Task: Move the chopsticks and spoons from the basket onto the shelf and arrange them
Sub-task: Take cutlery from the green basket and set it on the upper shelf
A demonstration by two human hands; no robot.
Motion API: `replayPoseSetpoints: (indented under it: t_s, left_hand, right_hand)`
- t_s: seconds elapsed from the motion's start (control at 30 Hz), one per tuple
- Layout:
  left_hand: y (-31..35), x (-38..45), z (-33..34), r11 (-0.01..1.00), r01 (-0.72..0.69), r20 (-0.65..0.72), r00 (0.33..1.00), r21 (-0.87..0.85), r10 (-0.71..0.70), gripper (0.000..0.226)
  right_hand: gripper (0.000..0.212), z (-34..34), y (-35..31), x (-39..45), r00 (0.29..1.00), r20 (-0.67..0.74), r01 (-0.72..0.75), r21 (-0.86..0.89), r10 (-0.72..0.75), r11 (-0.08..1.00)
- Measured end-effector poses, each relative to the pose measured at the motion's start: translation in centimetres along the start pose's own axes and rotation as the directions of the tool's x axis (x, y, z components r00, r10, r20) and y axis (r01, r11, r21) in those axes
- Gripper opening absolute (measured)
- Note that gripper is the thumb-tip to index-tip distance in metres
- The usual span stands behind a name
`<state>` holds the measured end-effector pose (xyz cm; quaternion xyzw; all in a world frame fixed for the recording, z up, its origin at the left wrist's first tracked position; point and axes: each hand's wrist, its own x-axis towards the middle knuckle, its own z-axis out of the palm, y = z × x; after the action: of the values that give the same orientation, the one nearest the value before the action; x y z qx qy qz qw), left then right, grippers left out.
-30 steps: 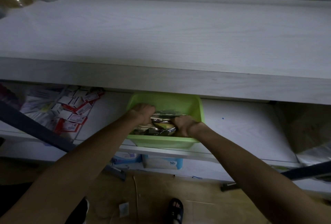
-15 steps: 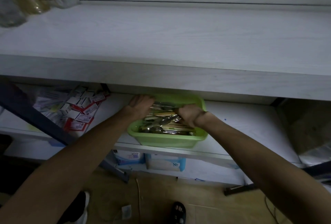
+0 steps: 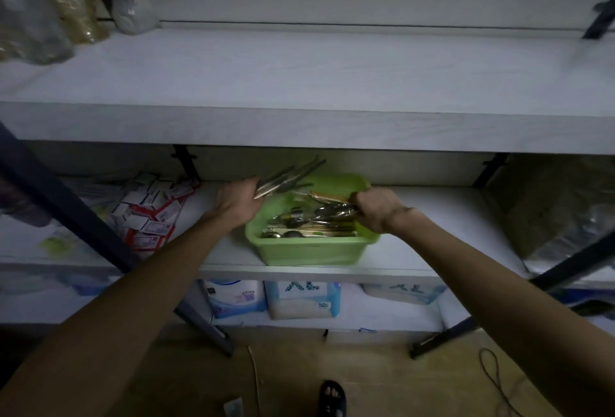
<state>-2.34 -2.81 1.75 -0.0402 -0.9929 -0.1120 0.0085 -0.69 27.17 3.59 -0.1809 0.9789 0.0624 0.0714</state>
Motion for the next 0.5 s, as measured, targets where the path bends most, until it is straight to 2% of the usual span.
replayPoseSetpoints:
  t_s: [0.17,0.3,0.4,0.5]
  left_hand:
    - [-0.7,-2.1,-0.3,0.982,0.092,-0.002,0.996,-0.164,-0.093,0.022]
    - [-0.7,-3.6,-0.5,0.964,0.101,0.024,0.995,-0.246,-0.098,0.020]
    - [-0.2,-4.1,-0.5,0.953,0.089,0.043,0.996,-0.289,-0.080,0.016]
    - [0.0,-4.4,-0.8,0.945,0.088,0.040,0.996,-0.315,-0.079,0.018]
  right_hand:
    - [0.028,0.0,-0.7,-2.3,0.987,0.057,-0.160,0.211,0.152,0.964]
    - [0.025,0.5,-1.1,-4.8,0.970,0.041,-0.240,0.304,0.239,0.922]
    - [0.026,0.5,-1.4,-5.3,0.948,0.085,-0.315,0.381,0.307,0.869]
    - [0.017,0.0,-1.4,-5.6,0.926,0.101,-0.365,0.477,0.363,0.799]
